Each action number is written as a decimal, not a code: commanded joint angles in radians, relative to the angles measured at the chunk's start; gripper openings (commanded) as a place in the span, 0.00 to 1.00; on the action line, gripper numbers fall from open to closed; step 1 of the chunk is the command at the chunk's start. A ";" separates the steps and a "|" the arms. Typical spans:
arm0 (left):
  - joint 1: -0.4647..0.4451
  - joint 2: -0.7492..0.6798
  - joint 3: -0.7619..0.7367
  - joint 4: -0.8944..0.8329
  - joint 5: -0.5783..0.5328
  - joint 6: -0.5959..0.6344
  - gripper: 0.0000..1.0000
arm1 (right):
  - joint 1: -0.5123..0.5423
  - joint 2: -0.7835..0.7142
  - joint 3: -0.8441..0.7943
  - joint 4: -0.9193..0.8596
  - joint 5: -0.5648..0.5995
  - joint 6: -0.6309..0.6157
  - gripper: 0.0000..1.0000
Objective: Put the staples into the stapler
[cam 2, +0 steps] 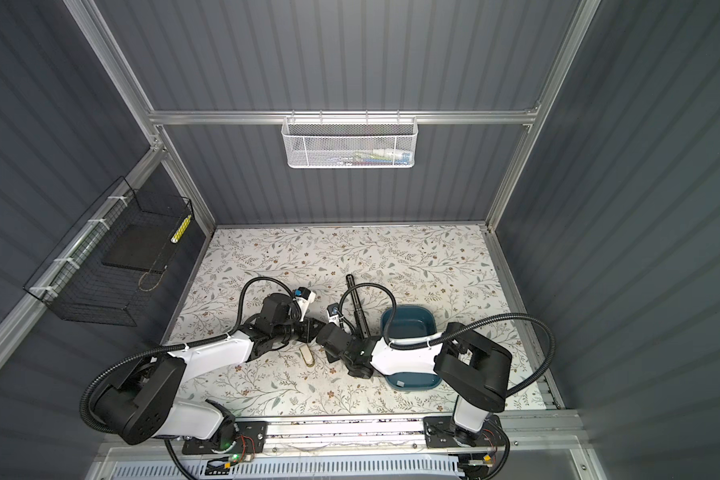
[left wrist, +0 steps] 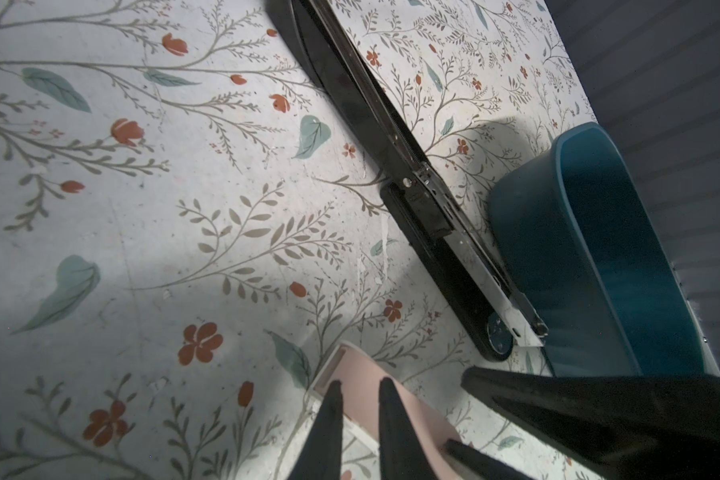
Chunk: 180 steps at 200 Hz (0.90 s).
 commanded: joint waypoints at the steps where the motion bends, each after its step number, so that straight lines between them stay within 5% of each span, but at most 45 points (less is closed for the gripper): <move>1: -0.008 0.014 0.027 -0.006 0.025 0.025 0.18 | 0.001 0.034 0.002 -0.029 -0.018 0.020 0.30; 180: -0.020 0.053 0.044 -0.001 0.048 0.029 0.16 | 0.001 0.099 -0.134 0.079 -0.050 0.106 0.18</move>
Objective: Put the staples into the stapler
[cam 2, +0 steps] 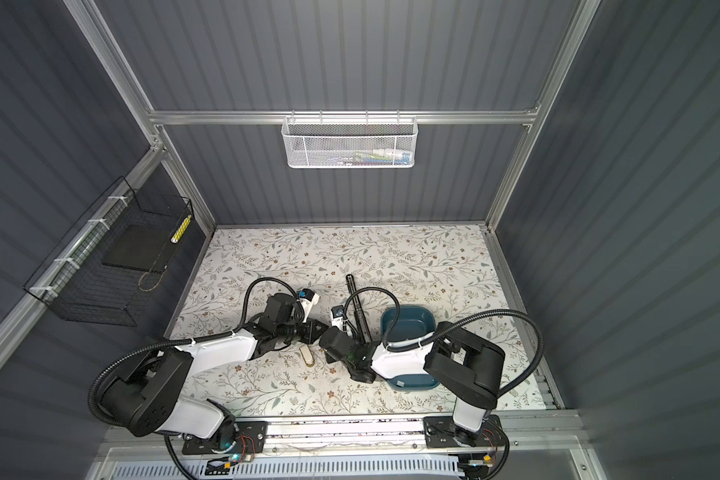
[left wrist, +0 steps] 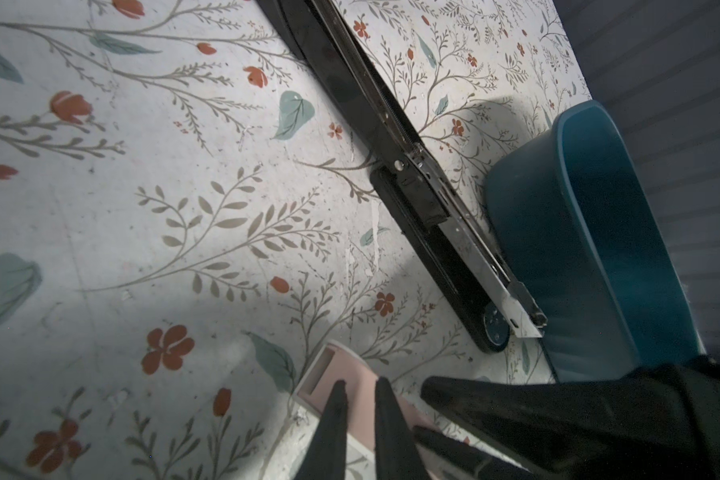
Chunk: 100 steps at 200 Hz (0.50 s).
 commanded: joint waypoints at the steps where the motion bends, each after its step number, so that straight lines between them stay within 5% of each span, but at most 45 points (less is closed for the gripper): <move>1: -0.007 0.010 0.028 -0.001 0.017 0.022 0.16 | 0.001 0.062 -0.057 -0.117 -0.045 0.022 0.18; 100: -0.012 0.021 0.034 -0.002 0.020 0.022 0.16 | 0.019 0.068 -0.201 0.014 -0.054 0.092 0.14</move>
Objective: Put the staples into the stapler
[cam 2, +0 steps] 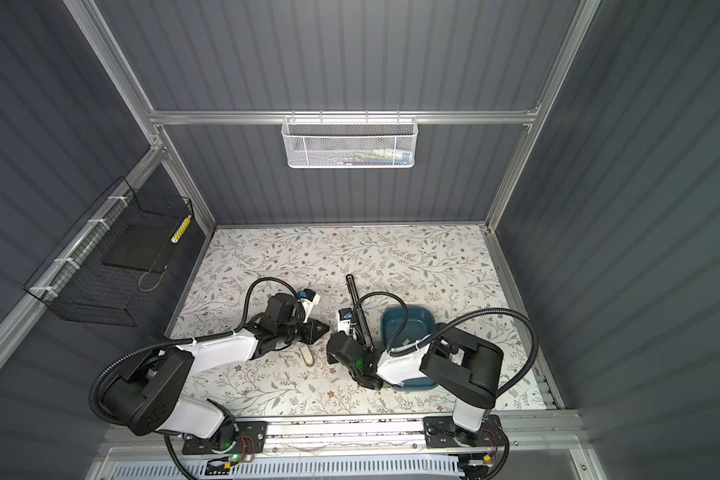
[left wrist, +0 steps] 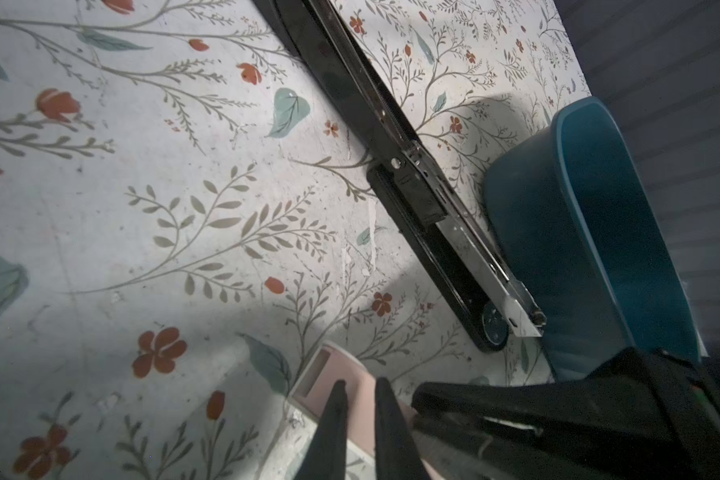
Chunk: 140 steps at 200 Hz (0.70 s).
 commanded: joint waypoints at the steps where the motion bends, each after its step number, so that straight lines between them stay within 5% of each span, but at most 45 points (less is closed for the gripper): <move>1: -0.007 0.017 0.029 -0.003 0.016 0.022 0.16 | 0.017 0.061 -0.081 -0.226 -0.054 0.016 0.14; 140: -0.008 0.029 0.043 -0.029 0.002 0.018 0.16 | 0.048 0.099 -0.106 -0.205 -0.064 0.084 0.16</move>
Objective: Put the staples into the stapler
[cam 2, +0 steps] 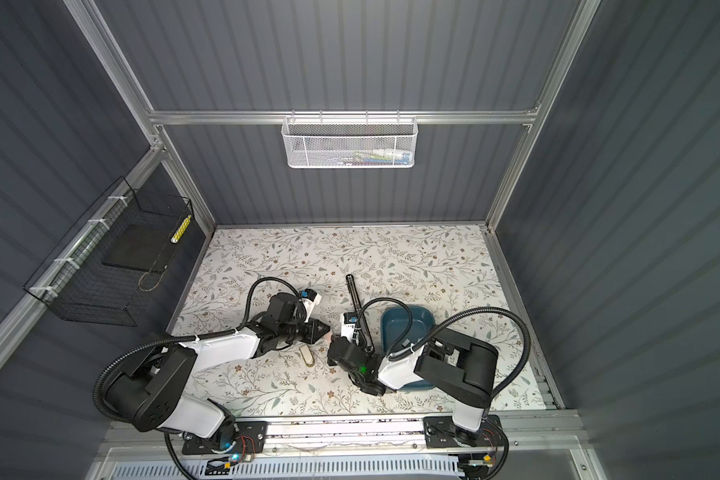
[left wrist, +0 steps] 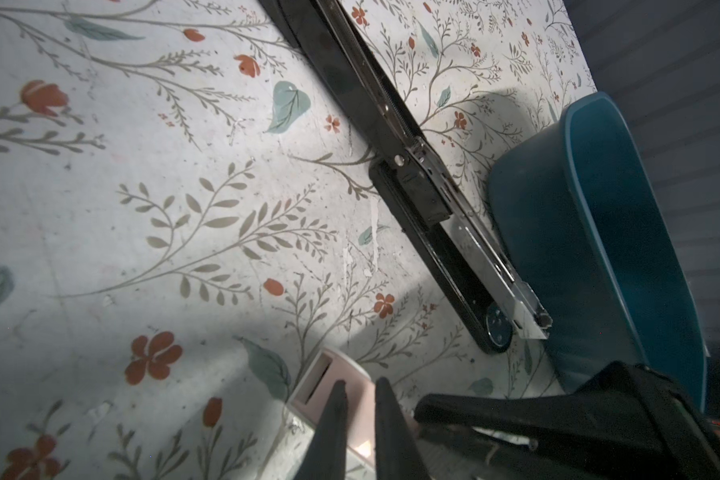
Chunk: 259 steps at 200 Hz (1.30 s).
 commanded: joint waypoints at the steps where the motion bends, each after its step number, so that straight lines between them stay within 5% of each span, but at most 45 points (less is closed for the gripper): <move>1: -0.007 0.008 0.029 -0.021 0.002 0.018 0.16 | 0.023 0.066 -0.061 -0.316 -0.104 -0.014 0.17; 79: -0.007 -0.068 0.009 -0.042 -0.077 0.030 0.24 | 0.021 -0.176 0.143 -0.632 0.041 -0.168 0.43; 178: -0.007 -0.137 -0.019 -0.035 -0.104 0.027 0.27 | 0.019 -0.386 0.006 -0.854 0.080 0.004 0.67; 223: -0.006 -0.135 -0.019 -0.037 -0.108 0.027 0.28 | -0.009 -0.384 -0.027 -0.896 0.094 0.060 0.96; 259: -0.007 -0.140 -0.019 -0.037 -0.108 0.027 0.28 | -0.018 -0.381 -0.027 -0.843 0.094 0.007 0.98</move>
